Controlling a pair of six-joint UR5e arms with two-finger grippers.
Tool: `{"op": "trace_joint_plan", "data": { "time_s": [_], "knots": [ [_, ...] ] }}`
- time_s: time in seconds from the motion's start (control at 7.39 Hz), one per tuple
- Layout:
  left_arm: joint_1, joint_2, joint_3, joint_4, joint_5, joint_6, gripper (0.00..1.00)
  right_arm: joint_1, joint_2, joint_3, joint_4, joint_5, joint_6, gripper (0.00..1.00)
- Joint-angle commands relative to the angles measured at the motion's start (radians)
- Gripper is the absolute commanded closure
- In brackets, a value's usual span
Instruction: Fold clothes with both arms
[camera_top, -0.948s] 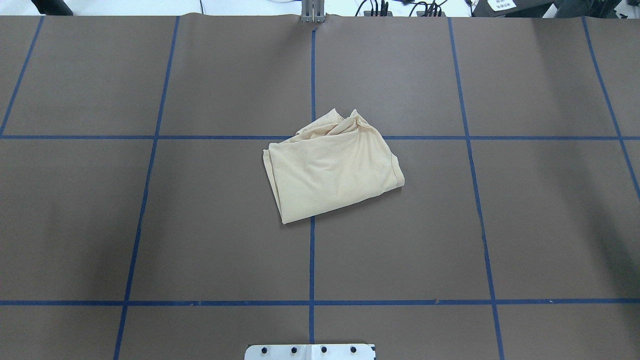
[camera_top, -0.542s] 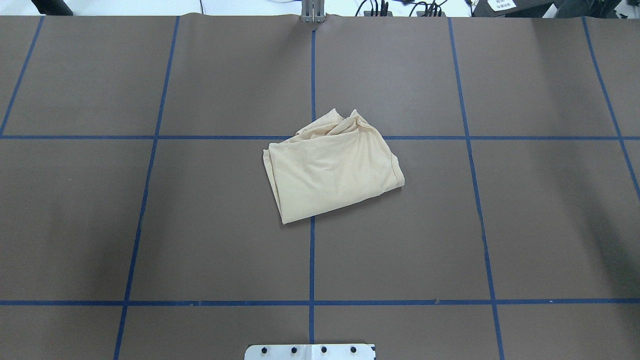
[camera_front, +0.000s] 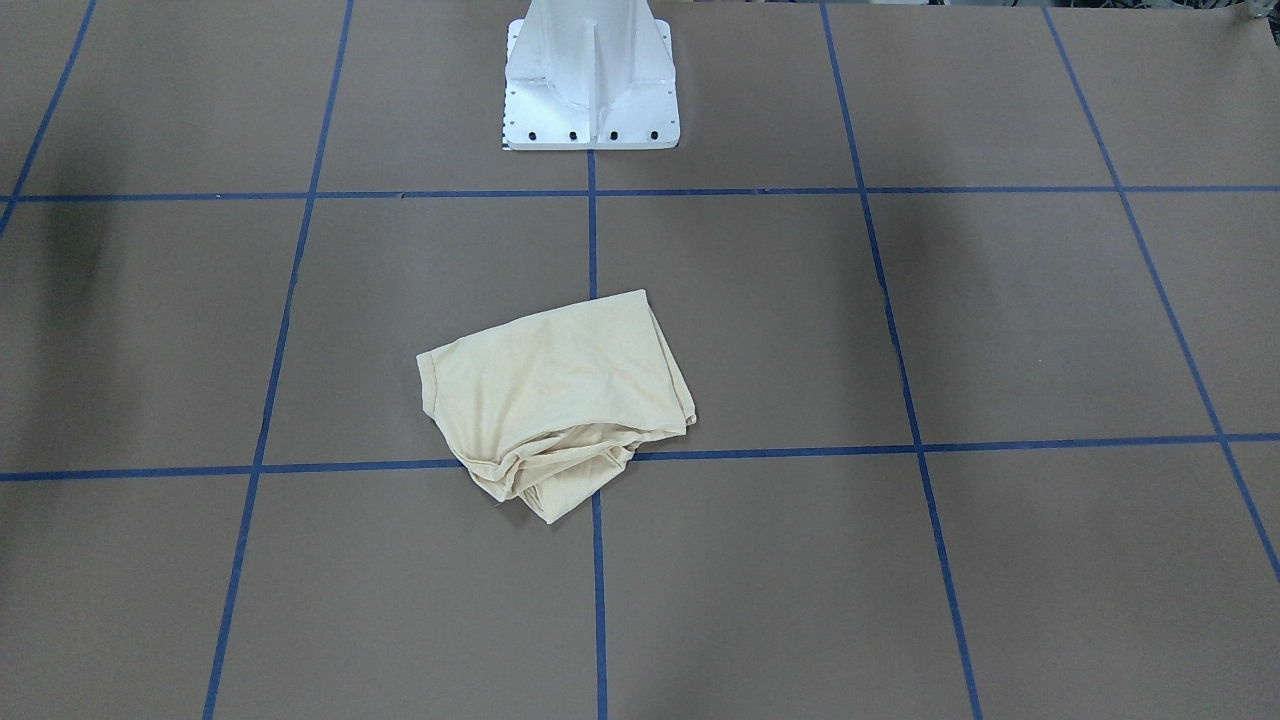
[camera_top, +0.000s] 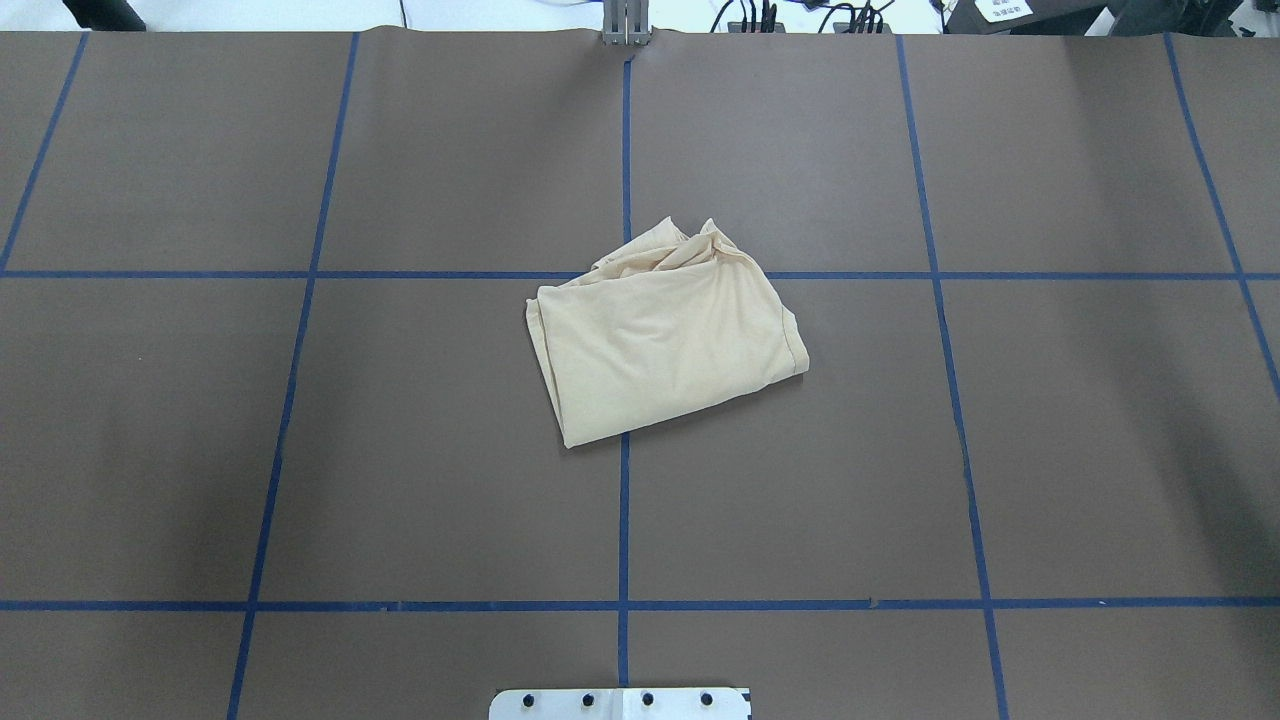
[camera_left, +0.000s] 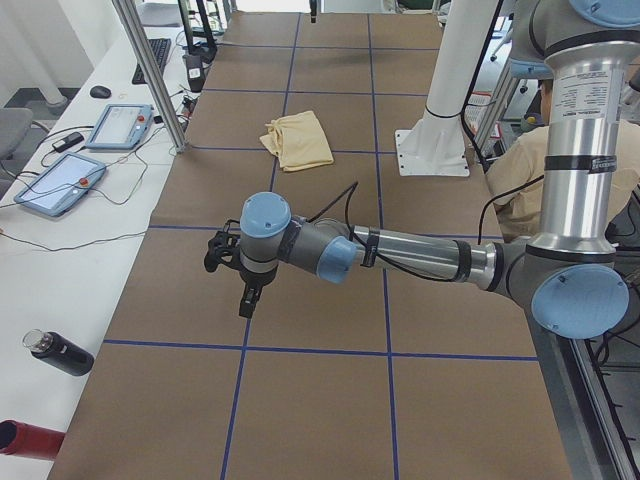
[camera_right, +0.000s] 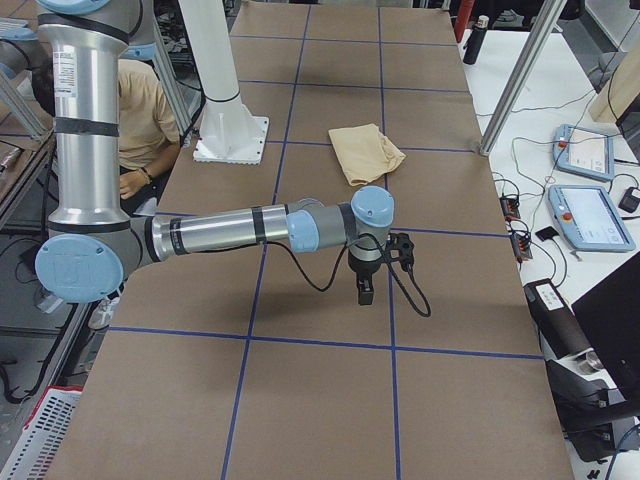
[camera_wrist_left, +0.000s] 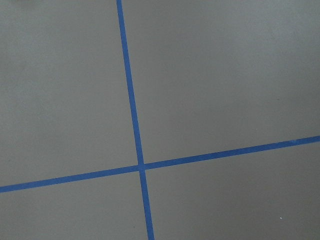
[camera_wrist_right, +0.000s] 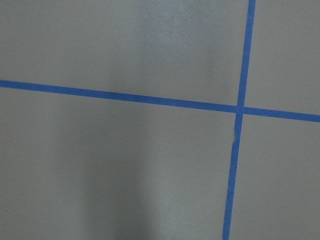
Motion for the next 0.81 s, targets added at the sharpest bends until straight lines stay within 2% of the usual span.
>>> {"op": "trace_joint_plan", "data": {
  "time_s": [0.0,0.68],
  "knots": [
    [0.001,0.006,-0.004,0.000,0.001,-0.001,0.00,0.000,-0.007,0.007,-0.002,0.007,0.000,0.00],
    [0.003,0.008,0.001,0.000,0.001,-0.001,0.00,0.000,-0.012,0.002,-0.002,0.010,-0.002,0.00]
  ]
}}
